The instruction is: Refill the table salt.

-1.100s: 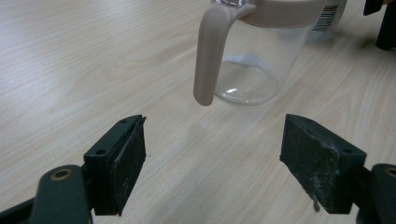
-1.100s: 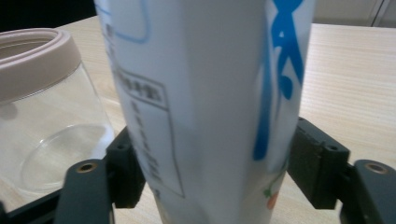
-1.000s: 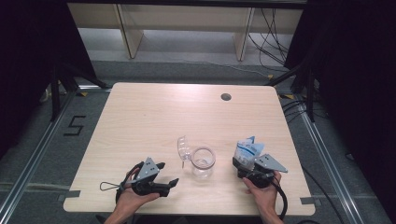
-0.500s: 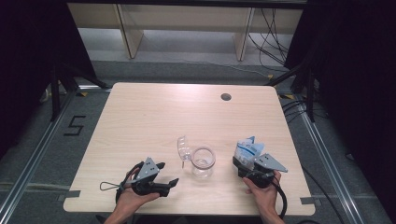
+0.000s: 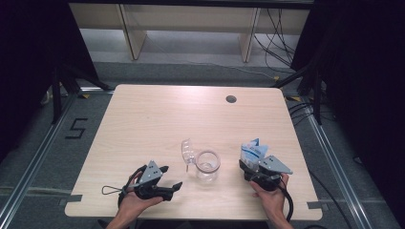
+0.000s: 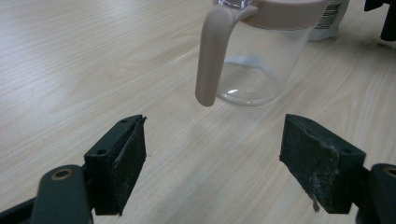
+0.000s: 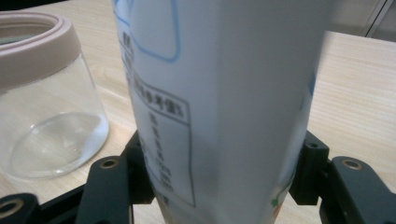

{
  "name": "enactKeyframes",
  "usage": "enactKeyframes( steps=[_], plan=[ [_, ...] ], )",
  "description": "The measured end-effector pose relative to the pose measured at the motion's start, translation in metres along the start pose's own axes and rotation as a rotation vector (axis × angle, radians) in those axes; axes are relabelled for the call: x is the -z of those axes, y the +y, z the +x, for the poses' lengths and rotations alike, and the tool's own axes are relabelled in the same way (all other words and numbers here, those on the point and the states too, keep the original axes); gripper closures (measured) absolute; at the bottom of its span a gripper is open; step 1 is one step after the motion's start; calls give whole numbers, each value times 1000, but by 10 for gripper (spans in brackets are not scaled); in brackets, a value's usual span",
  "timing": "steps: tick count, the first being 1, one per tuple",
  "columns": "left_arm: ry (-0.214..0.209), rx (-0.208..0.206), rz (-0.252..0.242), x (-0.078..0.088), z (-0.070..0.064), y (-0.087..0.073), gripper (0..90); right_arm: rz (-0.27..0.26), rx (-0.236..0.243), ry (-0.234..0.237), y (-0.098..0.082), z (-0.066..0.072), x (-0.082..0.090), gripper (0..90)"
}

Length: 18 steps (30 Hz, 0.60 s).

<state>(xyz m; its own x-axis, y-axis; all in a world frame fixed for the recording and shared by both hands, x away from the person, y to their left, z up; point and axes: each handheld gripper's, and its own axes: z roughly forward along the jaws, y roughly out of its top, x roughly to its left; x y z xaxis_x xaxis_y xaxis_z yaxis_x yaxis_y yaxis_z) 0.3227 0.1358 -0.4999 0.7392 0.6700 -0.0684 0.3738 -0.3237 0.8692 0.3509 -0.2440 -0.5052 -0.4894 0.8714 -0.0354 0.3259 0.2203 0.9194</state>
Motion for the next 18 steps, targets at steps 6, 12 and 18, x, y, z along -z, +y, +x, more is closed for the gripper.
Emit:
enactKeyframes(
  steps=[6,12,18],
  plan=[
    [0,-1,1,0,0,0,220,6,34,3,2,3,0,418],
    [-5,-11,0,-1,0,0,220,5,85,-5,7,9,2,418],
    [1,-5,3,-1,0,-1,219,4,190,-28,11,16,3,419]
  ],
)
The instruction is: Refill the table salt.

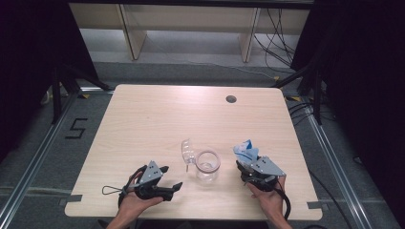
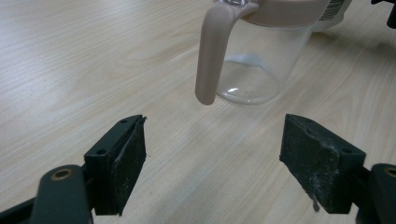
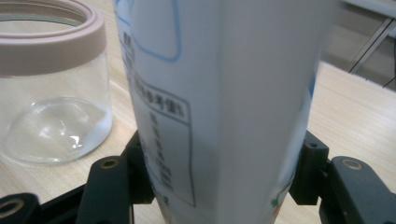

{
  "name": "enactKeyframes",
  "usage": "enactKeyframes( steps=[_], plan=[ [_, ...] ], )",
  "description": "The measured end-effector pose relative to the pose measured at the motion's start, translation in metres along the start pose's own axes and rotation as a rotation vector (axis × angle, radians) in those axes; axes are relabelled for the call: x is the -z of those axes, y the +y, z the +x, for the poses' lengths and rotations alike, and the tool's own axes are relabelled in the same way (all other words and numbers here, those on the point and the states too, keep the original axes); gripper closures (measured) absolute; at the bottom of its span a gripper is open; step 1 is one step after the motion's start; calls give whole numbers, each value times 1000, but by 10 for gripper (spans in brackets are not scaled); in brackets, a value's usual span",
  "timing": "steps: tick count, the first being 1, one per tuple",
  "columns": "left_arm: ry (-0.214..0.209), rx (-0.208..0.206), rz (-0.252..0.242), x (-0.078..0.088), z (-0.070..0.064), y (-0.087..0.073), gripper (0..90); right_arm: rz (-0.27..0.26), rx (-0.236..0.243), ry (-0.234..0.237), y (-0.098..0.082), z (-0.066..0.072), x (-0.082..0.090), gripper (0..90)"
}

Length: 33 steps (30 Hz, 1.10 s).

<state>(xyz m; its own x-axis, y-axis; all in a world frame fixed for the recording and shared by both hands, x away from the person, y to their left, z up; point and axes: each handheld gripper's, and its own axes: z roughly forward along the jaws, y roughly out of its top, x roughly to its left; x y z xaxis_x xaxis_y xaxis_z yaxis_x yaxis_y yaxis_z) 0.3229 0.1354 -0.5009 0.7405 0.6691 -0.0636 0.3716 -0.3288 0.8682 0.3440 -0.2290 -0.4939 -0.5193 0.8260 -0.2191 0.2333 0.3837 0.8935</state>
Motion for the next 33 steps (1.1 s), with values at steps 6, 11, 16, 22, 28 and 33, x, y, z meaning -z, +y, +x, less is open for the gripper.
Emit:
enactKeyframes(
  steps=[6,11,16,22,28,33],
  plan=[
    [-1,7,1,-1,-1,-1,219,2,77,-18,3,5,0,419],
    [-2,3,8,-1,0,-1,219,19,131,-34,6,8,0,421],
    [-2,-8,10,-2,0,-1,218,12,189,-65,9,7,-2,421],
    [2,5,11,-2,0,-2,218,19,214,-67,12,6,-5,421],
    [10,4,12,-2,1,-2,218,15,252,-68,15,6,-6,421],
    [9,8,11,-1,2,-2,218,30,263,-71,16,8,-7,421]
  ],
)
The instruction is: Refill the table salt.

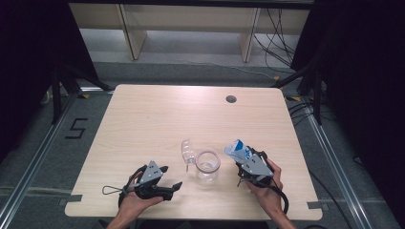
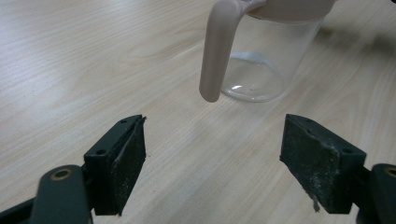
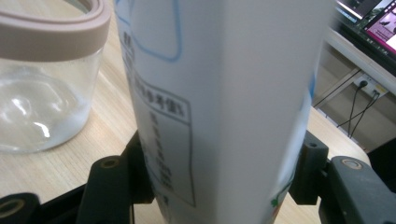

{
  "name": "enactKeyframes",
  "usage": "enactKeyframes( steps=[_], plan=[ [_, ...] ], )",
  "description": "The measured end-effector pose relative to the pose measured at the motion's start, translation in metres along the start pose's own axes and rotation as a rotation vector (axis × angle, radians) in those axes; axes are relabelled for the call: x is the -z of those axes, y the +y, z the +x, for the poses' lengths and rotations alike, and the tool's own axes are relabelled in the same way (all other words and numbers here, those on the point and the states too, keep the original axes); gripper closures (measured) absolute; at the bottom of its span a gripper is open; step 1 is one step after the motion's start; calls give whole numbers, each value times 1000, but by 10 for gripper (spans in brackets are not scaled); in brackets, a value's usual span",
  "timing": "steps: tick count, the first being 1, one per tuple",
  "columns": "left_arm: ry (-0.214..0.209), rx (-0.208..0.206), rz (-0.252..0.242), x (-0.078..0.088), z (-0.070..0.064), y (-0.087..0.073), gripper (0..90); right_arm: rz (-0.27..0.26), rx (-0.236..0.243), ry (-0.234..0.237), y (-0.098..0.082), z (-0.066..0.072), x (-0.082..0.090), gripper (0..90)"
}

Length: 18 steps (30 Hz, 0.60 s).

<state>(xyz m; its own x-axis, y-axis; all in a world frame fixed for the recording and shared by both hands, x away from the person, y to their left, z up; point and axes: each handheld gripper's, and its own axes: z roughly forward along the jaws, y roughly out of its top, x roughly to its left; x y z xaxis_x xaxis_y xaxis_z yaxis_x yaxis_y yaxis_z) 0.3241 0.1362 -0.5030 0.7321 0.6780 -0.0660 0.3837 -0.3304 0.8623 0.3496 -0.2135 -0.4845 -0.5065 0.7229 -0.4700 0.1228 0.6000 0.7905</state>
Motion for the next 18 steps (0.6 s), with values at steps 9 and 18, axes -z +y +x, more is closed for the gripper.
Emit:
enactKeyframes(
  steps=[9,18],
  plan=[
    [2,-2,-3,0,0,0,218,-3,61,-21,3,2,1,422],
    [8,-3,0,0,0,0,218,-2,121,-50,6,2,2,423]
  ],
)
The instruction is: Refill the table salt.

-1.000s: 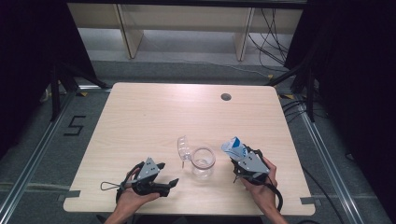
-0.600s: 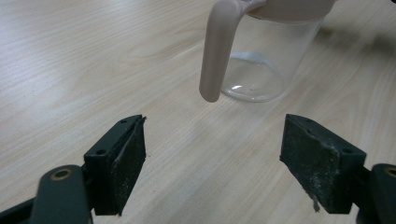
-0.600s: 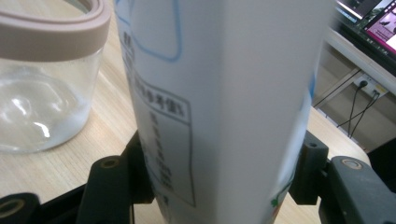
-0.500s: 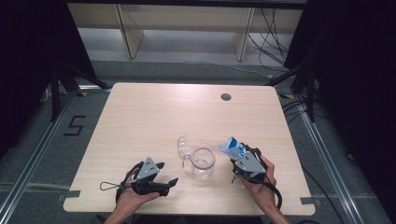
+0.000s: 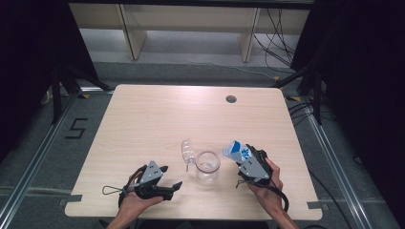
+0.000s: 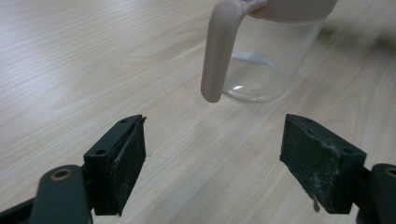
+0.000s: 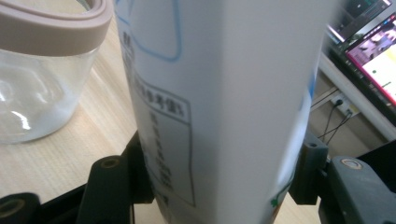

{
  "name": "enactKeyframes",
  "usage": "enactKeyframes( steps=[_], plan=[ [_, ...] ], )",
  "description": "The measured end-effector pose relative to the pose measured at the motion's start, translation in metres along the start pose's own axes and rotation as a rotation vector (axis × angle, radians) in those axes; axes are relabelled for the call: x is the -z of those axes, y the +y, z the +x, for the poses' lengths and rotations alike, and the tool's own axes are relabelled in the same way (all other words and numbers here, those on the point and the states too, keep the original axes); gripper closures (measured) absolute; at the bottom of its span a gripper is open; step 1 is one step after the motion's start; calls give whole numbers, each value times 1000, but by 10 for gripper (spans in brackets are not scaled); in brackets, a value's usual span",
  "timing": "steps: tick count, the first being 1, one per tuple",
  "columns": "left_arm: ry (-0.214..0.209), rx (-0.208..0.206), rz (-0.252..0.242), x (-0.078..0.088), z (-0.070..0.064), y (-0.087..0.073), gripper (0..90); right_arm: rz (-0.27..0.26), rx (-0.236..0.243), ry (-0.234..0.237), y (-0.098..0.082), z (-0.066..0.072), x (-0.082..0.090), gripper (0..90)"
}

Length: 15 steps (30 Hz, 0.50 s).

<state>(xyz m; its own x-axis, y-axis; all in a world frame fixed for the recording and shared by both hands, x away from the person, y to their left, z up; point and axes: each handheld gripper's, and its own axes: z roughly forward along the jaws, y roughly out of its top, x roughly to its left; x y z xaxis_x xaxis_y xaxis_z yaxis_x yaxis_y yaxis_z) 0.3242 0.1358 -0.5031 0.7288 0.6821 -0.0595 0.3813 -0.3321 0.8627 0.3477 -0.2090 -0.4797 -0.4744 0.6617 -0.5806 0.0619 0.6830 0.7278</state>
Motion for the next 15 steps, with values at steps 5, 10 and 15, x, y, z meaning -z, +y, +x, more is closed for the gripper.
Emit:
enactKeyframes(
  steps=[5,10,15],
  plan=[
    [-3,-1,-1,0,1,0,217,-3,35,-9,2,1,-1,424],
    [-7,-3,-7,-1,0,0,217,3,67,-15,3,4,-1,424],
    [-4,-5,-1,-1,1,0,217,-4,92,-24,5,4,-1,426]
  ],
)
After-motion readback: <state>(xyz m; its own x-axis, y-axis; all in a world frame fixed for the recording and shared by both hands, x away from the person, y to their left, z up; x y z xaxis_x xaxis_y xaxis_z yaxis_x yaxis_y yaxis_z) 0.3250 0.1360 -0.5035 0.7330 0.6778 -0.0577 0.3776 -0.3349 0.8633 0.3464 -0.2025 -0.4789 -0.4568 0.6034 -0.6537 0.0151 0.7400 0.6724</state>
